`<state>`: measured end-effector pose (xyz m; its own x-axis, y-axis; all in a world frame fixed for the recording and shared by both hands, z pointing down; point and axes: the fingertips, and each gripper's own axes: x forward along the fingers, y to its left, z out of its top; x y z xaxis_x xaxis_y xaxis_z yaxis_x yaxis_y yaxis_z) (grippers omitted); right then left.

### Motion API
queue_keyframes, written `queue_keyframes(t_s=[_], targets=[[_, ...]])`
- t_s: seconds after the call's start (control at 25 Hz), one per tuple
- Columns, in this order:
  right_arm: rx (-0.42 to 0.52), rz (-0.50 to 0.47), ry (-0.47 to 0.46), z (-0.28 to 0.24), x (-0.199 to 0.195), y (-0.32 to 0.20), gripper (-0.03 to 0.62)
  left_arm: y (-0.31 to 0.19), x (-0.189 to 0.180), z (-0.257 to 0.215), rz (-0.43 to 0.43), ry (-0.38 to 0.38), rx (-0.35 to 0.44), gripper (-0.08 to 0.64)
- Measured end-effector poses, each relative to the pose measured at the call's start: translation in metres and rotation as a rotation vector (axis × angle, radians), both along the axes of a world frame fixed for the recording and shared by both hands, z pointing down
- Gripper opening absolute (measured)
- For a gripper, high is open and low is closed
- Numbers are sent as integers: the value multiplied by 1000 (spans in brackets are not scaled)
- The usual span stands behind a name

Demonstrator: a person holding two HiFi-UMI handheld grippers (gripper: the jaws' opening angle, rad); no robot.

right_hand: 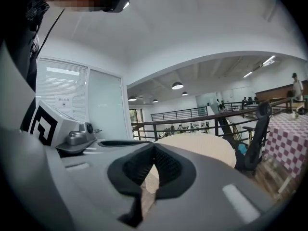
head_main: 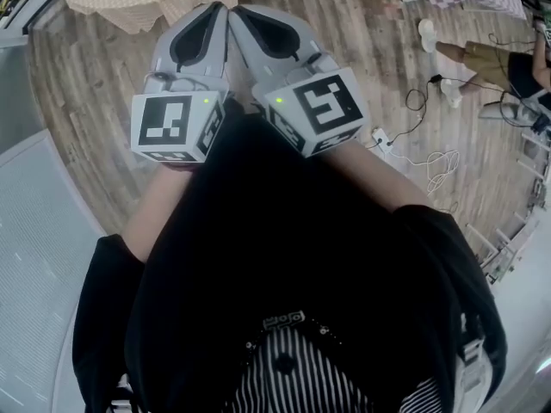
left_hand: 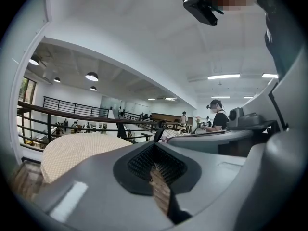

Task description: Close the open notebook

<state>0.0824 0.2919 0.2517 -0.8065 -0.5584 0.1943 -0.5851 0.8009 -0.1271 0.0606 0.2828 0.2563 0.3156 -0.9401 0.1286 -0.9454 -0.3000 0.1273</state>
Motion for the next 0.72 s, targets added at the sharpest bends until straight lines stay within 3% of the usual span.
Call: queue_keyframes(t_s=[0.32, 0.72], targets=[[15, 10, 20, -1, -71, -31, 0, -31, -71, -1, -13, 16, 9, 0], [36, -5, 52, -3, -130, -58, 0, -60, -131, -3, -28, 41, 33, 0]])
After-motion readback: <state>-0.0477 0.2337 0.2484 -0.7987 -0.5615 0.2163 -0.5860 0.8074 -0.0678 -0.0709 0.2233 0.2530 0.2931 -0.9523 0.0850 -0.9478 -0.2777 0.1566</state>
